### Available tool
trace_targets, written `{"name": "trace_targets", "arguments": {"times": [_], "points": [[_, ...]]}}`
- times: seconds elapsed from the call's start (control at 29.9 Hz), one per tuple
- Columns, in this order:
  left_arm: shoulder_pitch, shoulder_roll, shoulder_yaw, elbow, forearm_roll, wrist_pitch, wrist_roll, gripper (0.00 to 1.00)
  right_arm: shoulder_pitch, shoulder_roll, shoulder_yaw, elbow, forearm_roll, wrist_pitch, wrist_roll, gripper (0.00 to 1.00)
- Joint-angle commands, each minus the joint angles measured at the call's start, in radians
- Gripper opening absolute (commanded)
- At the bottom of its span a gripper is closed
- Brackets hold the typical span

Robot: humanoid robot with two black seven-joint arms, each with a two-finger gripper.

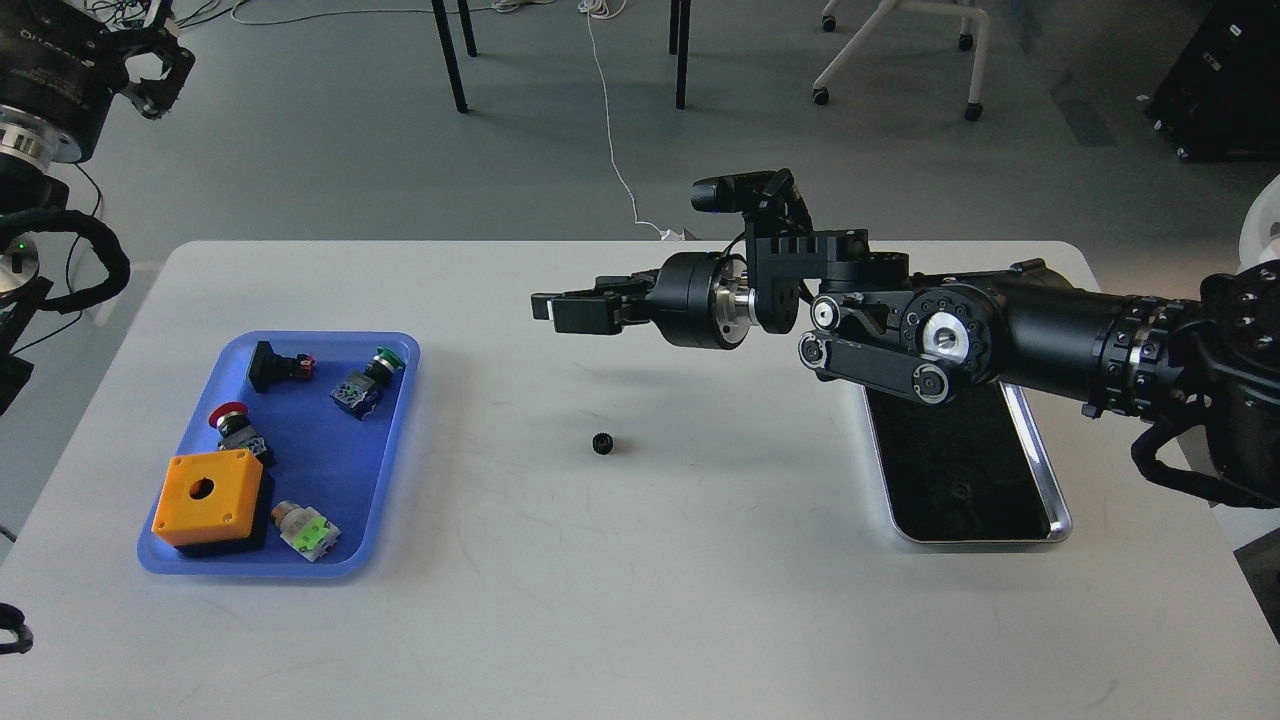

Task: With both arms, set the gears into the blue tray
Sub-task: 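Retract the right arm and reach the left gripper toward the part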

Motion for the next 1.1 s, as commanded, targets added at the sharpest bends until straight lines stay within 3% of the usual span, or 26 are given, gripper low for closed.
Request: {"name": "trace_targets", "arguments": {"times": [0.0,0.1,0.27,0.3,0.54,0.7,0.97,1.07], "points": [[0.003,0.094,0.070,-0.238,0.024,0.024,0.010,0.98,-0.210,-0.453,0.530,0.077,0.083,0.017,0.000,0.97],[0.002,0.121,0.084,-0.308,0.128,0.024,0.010,0.98,-0.279,-0.548,0.596,0.113,0.206,0.018,0.000,0.97],[0.002,0.121,0.084,-0.308,0.129,0.024,0.010,0.98,-0.279,-0.548,0.597,0.113,0.207,0.018,0.000,0.97],[-0.018,0.121,0.092,-0.425,0.518,0.029,0.010,0.98,-0.373,-0.660,0.627,0.113,0.498,0.018,0.006,0.97],[-0.046,0.118,0.095,-0.564,0.822,0.023,0.010,0.98,-0.448,-0.736,0.641,0.087,0.765,0.026,0.008,0.98],[-0.043,0.045,0.100,-0.646,1.173,0.014,0.008,0.98,-0.480,-0.750,0.647,-0.004,0.995,0.147,0.008,0.98],[-0.043,-0.090,0.270,-0.647,1.799,0.028,-0.030,0.98,-0.546,-0.749,0.658,-0.121,1.211,0.356,0.011,0.98],[-0.043,-0.138,0.334,-0.647,2.009,0.070,-0.030,0.97,-0.601,-0.743,0.701,-0.121,1.253,0.403,0.047,0.98]]}}
